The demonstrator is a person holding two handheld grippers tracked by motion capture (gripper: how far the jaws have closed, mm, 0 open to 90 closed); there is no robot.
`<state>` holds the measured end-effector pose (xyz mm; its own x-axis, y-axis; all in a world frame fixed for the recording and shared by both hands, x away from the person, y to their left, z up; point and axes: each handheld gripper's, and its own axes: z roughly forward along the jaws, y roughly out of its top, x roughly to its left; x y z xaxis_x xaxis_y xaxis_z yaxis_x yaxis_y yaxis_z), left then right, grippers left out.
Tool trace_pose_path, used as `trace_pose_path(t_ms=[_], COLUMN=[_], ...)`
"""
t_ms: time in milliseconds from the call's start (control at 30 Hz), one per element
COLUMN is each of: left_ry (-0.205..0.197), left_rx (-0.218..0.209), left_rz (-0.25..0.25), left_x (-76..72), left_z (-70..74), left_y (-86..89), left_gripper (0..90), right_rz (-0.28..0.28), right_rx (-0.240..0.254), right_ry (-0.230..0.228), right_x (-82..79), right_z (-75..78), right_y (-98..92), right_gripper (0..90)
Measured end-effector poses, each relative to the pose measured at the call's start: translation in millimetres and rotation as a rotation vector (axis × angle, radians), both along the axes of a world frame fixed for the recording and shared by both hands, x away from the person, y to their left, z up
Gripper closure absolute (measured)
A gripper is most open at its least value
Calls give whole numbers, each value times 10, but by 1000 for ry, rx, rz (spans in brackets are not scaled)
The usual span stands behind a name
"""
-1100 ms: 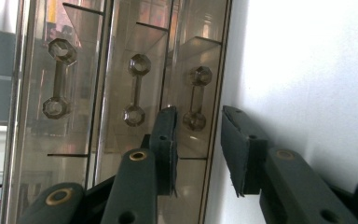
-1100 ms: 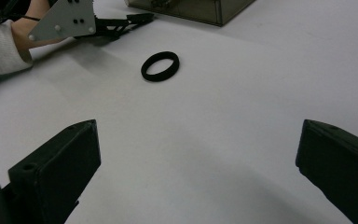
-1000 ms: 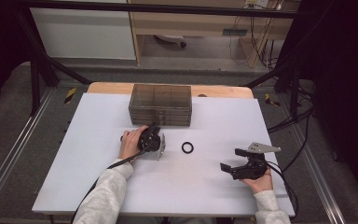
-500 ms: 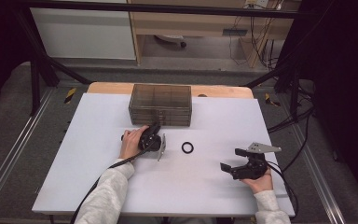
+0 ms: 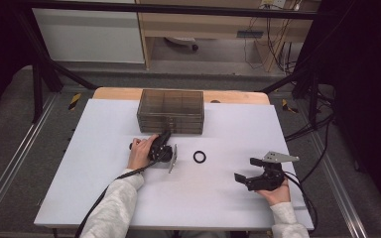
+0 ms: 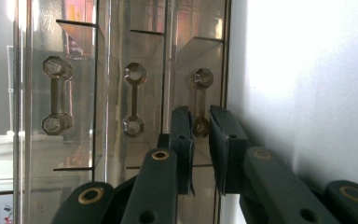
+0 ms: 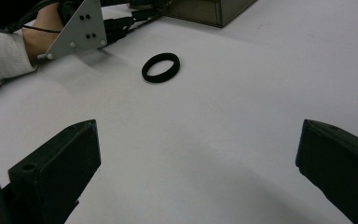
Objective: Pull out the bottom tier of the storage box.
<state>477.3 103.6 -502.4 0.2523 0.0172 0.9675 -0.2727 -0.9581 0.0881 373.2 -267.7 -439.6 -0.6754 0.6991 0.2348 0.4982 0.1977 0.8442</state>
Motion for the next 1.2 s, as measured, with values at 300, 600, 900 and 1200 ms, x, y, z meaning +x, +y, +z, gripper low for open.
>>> trace_pose_path(t_ms=[300, 600, 900, 1200], left_ry=[-4, -20, -22, -27], left_rx=[9, 39, 53, 36], left_rz=[2, -5, -19, -5], left_x=[-12, -50, -108, -46], left_z=[-1, -5, -16, 8], left_y=[3, 6, -5, -11], left_gripper=[798, 807, 879, 749], right_rz=[1, 1, -3, -1], right_rx=[-2, -2, 0, 2], right_ry=[0, 0, -2, -1], right_x=[1, 0, -4, -2], right_z=[-2, -1, 3, 3], right_y=[0, -1, -1, 0], right_gripper=[4, 3, 3, 4])
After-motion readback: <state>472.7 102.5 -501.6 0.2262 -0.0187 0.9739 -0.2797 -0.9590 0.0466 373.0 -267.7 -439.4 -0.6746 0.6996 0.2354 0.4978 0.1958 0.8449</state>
